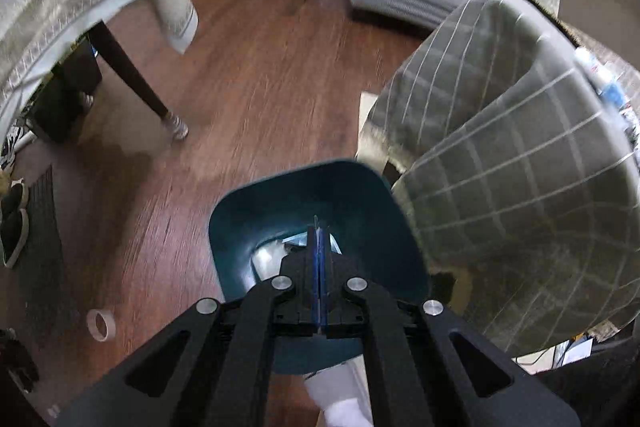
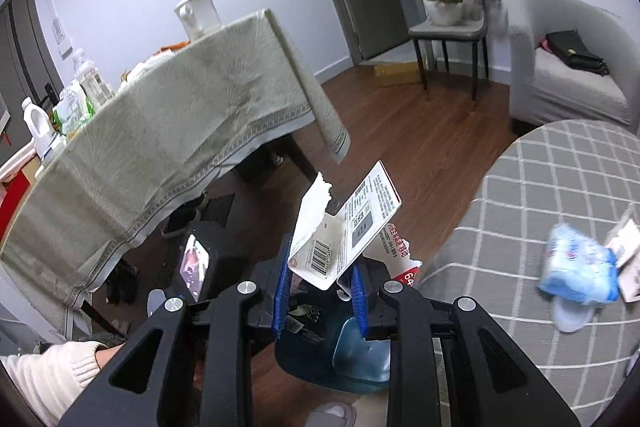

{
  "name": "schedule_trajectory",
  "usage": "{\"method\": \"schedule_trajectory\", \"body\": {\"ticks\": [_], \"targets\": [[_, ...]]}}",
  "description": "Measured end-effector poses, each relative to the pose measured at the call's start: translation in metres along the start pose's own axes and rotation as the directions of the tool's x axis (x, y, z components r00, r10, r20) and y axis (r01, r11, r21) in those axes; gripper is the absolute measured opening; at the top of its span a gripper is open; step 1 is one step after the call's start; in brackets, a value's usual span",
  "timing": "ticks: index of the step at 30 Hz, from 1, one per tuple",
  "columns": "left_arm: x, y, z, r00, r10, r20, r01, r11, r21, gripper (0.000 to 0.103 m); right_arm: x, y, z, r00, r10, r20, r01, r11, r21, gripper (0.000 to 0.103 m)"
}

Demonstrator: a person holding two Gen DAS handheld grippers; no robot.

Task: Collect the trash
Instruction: 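Grasp the SanDisk card packaging with the right gripper while the left carries the bag to the bin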

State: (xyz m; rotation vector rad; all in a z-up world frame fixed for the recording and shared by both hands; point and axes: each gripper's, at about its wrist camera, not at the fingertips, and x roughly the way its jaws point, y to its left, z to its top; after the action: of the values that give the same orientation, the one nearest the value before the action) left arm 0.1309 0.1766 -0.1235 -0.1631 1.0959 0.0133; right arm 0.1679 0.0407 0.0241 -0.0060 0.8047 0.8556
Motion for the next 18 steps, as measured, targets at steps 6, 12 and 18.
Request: {"method": "schedule_trajectory", "body": {"ticks": [6, 12, 18], "targets": [[0.019, 0.017, -0.01, 0.997, 0.015, -0.078, -0.017, 1.0, -0.021, 0.007, 0.026, 0.008, -0.004, 0.998, 0.01, -0.059, -0.009, 1.0, 0.009, 0.026], [0.024, 0.028, -0.012, 0.996, 0.016, -0.088, -0.019, 0.999, -0.035, 0.041, 0.051, 0.011, -0.009, 0.992, 0.0, -0.125, 0.002, 1.0, 0.011, 0.026], [-0.005, 0.038, -0.008, 1.0, -0.007, 0.0, 0.007, 0.998, -0.059, 0.064, 0.074, 0.013, -0.017, 0.984, -0.019, -0.18, 0.02, 1.0, 0.006, 0.026]]}}
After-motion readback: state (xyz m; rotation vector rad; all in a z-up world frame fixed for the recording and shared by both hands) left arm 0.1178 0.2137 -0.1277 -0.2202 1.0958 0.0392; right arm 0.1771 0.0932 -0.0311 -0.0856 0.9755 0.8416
